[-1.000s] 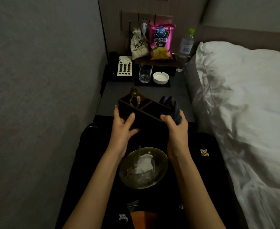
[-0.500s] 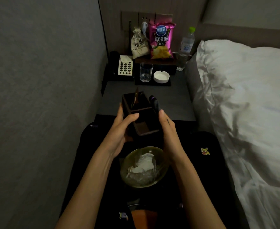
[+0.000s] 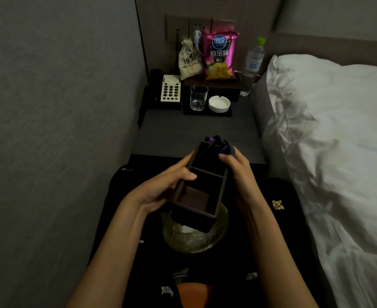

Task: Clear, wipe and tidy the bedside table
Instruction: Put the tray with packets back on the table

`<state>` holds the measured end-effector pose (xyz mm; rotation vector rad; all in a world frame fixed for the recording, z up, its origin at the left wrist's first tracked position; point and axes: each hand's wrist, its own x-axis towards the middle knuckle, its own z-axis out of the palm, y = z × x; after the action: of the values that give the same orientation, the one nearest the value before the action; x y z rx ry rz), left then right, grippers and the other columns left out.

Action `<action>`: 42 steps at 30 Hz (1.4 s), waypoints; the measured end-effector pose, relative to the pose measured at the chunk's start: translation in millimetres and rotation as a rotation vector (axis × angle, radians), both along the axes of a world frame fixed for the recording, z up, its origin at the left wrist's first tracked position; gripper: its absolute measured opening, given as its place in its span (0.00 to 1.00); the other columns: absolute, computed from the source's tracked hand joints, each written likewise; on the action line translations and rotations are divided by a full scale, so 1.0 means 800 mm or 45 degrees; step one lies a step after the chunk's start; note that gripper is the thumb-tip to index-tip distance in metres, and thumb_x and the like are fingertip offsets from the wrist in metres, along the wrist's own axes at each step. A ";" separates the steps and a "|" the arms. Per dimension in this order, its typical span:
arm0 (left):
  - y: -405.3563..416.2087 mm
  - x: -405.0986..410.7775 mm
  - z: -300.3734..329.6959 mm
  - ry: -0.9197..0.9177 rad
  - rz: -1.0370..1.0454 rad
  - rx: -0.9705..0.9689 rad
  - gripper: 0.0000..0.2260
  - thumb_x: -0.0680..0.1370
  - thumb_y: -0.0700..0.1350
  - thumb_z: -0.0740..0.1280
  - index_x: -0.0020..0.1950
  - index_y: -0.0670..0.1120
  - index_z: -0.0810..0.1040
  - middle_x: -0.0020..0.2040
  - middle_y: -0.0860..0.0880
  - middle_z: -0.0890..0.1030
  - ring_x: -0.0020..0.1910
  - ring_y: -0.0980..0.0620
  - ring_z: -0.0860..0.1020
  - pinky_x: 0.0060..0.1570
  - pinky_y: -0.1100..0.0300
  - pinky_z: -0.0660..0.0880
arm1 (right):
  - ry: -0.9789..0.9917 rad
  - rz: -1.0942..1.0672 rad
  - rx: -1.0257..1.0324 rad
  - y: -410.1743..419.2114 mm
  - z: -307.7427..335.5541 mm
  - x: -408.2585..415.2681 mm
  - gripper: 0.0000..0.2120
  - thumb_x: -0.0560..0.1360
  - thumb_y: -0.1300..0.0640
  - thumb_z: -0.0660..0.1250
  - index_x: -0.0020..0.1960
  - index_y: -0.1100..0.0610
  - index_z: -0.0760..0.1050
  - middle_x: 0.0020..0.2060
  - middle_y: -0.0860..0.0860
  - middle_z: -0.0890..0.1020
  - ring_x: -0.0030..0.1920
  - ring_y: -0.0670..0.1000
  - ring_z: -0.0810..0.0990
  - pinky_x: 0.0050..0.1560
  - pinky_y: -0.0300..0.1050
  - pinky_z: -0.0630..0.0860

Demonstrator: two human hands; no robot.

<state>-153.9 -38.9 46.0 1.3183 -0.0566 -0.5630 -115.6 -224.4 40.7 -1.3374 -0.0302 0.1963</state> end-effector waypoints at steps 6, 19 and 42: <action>-0.006 0.000 -0.013 0.068 0.057 -0.079 0.30 0.73 0.55 0.70 0.75 0.54 0.68 0.69 0.50 0.76 0.67 0.51 0.75 0.65 0.55 0.72 | 0.044 -0.226 -0.102 0.002 -0.003 -0.002 0.06 0.76 0.64 0.60 0.45 0.62 0.76 0.37 0.58 0.75 0.39 0.55 0.74 0.40 0.47 0.70; -0.033 -0.008 -0.015 0.050 0.632 -0.266 0.26 0.70 0.50 0.76 0.65 0.49 0.72 0.62 0.44 0.78 0.58 0.45 0.81 0.47 0.43 0.80 | 0.091 -0.798 -0.056 0.013 -0.005 0.008 0.11 0.79 0.58 0.65 0.57 0.64 0.77 0.51 0.60 0.82 0.52 0.59 0.81 0.57 0.58 0.77; -0.012 0.018 -0.011 -0.019 0.779 0.002 0.29 0.75 0.58 0.67 0.73 0.53 0.62 0.72 0.46 0.66 0.66 0.42 0.73 0.40 0.53 0.81 | 0.249 -0.326 0.215 -0.016 -0.006 -0.006 0.09 0.77 0.63 0.63 0.42 0.56 0.80 0.33 0.49 0.82 0.36 0.48 0.82 0.36 0.43 0.79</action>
<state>-139.9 -48.8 36.8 1.2599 0.3264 -0.0316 -120.4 -236.8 36.2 -1.1367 0.2822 0.1041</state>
